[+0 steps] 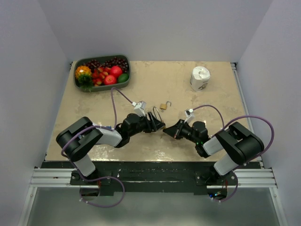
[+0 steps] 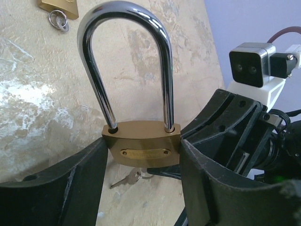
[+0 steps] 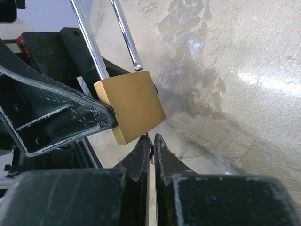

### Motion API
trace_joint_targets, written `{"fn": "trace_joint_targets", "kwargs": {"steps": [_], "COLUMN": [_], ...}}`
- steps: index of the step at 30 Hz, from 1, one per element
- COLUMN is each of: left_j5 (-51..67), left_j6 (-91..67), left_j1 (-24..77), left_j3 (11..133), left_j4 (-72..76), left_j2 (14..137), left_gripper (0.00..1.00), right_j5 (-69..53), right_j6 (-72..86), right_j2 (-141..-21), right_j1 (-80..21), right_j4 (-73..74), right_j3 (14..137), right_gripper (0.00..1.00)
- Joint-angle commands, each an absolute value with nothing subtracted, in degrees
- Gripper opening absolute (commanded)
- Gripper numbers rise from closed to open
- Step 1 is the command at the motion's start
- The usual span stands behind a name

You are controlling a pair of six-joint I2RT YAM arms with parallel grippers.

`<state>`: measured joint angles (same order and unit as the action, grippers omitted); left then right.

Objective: Unlock with the key

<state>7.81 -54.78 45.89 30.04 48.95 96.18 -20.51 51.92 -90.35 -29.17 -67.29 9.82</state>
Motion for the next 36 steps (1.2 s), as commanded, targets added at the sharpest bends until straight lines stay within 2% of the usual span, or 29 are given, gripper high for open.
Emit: {"fn": "trace_joint_targets", "kwargs": {"steps": [1, 5, 9, 20, 29, 36], "left_j5": [20.8, 17.2, 16.1, 13.6, 14.0, 24.1], "left_j6": [-53.0, -51.3, -51.0, -45.7, -42.7, -31.6], "left_j1": [50.5, 49.8, 47.9, 44.5, 42.8, 42.3], "left_j3": [31.8, 38.0, 39.7, 43.5, 45.6, 44.6], "left_j4": [43.9, 32.5, 28.6, 21.7, 21.4, 21.9], "left_j2": [94.2, 96.0, 97.2, 98.2, 99.5, 96.2], "left_gripper": [0.0, 0.0, 0.0, 0.0, 0.0, 0.0], "right_j5": [-6.9, -7.1, -7.1, -6.9, -7.2, -8.9], "right_j6": [50.2, 49.0, 47.7, 45.7, 45.1, 42.0], "right_j2": [-87.3, -85.8, -84.0, -81.3, -80.5, -72.1], "right_j1": [-25.8, -25.8, -25.8, -25.8, -25.8, -25.8], "right_j4": [-77.4, -74.0, -71.0, -66.0, -65.0, -54.0], "right_j3": [14.1, 14.1, 13.4, 11.8, 12.3, 17.8], "right_gripper": [0.0, 0.0, 0.03, 0.3, 0.41, 0.55]}}
